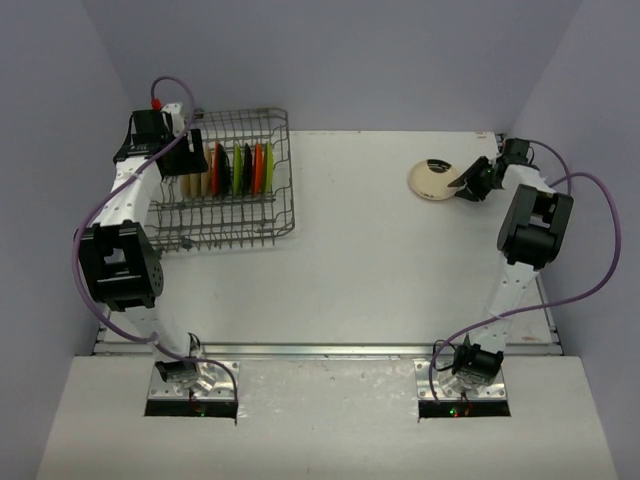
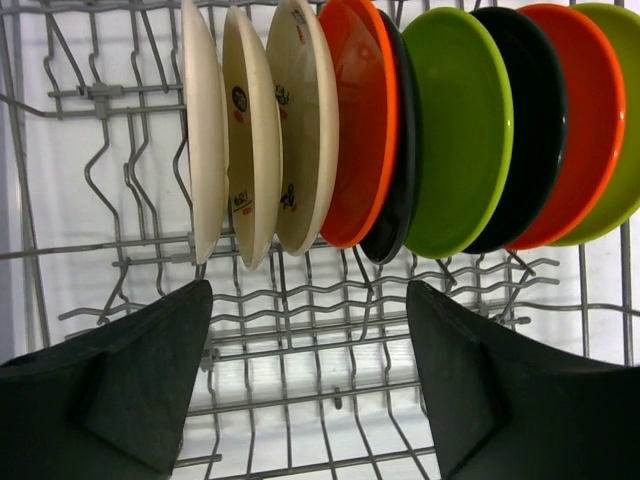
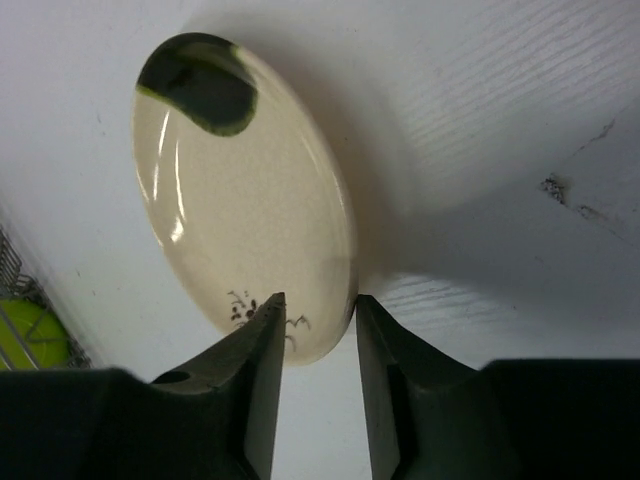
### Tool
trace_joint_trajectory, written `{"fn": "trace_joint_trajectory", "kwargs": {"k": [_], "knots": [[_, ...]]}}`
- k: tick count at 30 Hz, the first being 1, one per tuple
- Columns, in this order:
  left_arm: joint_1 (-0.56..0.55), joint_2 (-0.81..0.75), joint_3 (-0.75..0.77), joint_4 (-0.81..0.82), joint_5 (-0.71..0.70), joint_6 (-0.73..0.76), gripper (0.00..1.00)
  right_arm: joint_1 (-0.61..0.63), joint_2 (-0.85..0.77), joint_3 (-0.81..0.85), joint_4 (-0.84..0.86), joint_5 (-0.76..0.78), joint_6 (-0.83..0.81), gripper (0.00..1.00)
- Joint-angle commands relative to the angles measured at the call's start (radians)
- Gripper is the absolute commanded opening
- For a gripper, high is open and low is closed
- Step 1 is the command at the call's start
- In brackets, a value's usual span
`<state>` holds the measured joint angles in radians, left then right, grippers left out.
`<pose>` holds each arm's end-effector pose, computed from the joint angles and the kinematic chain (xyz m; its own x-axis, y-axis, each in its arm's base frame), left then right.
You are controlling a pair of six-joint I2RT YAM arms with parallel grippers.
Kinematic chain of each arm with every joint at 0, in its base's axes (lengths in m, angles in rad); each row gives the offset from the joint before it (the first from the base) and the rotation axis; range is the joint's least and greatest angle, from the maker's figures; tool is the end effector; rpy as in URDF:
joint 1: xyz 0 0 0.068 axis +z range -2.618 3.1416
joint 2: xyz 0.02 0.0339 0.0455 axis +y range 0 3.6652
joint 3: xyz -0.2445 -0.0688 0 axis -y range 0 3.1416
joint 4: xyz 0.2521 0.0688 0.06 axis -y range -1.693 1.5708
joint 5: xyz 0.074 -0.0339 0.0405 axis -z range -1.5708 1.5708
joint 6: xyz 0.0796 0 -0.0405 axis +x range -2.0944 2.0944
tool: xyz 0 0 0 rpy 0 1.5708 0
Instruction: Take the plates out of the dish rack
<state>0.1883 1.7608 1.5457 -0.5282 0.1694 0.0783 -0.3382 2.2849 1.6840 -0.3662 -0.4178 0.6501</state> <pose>0.4323 0.0687 0.2552 -0.6676 -0.0487 -0.7429 -0.0104 0.9984 -0.0562 0.4874 -0.1372 0.0844 -0.5662 0.7856 -0.2497 0.5385 0.5819 0.6095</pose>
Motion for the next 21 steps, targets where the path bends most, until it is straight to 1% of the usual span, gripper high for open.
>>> {"fn": "trace_joint_trajectory", "kwargs": {"k": [1, 3, 6, 8, 10, 16, 17, 18, 19, 21], "knots": [[0.014, 0.03, 0.05, 0.021, 0.016, -0.026, 0.66, -0.005, -0.012, 0.025, 0.022, 0.04, -0.003, 0.43], [0.018, 0.046, 0.064, 0.025, 0.014, -0.027, 0.61, -0.005, -0.02, 0.025, 0.014, 0.054, -0.007, 0.43], [0.022, 0.058, 0.081, 0.024, 0.022, -0.029, 0.57, -0.005, -0.042, 0.02, 0.005, 0.067, -0.014, 0.44], [0.026, 0.072, 0.1, 0.016, 0.03, -0.029, 0.51, -0.005, -0.06, 0.013, -0.009, 0.077, -0.019, 0.45], [0.028, 0.083, 0.112, 0.005, 0.033, -0.023, 0.47, -0.004, -0.084, -0.002, -0.016, 0.081, -0.026, 0.47], [0.042, 0.1, 0.125, 0.013, 0.017, -0.014, 0.45, 0.003, -0.174, -0.037, -0.051, 0.058, -0.049, 0.53], [0.043, 0.1, 0.125, 0.013, 0.022, -0.014, 0.45, 0.006, -0.177, -0.044, -0.055, 0.052, -0.057, 0.54], [0.052, 0.1, 0.127, 0.017, 0.033, -0.014, 0.45, 0.013, -0.2, -0.054, -0.059, 0.045, -0.078, 0.62], [0.058, 0.101, 0.132, 0.017, 0.043, -0.012, 0.45, 0.018, -0.217, -0.061, -0.066, 0.041, -0.091, 0.68], [0.073, 0.108, 0.15, 0.011, 0.058, -0.008, 0.45, 0.03, -0.258, -0.074, -0.076, 0.038, -0.109, 0.76]]}}
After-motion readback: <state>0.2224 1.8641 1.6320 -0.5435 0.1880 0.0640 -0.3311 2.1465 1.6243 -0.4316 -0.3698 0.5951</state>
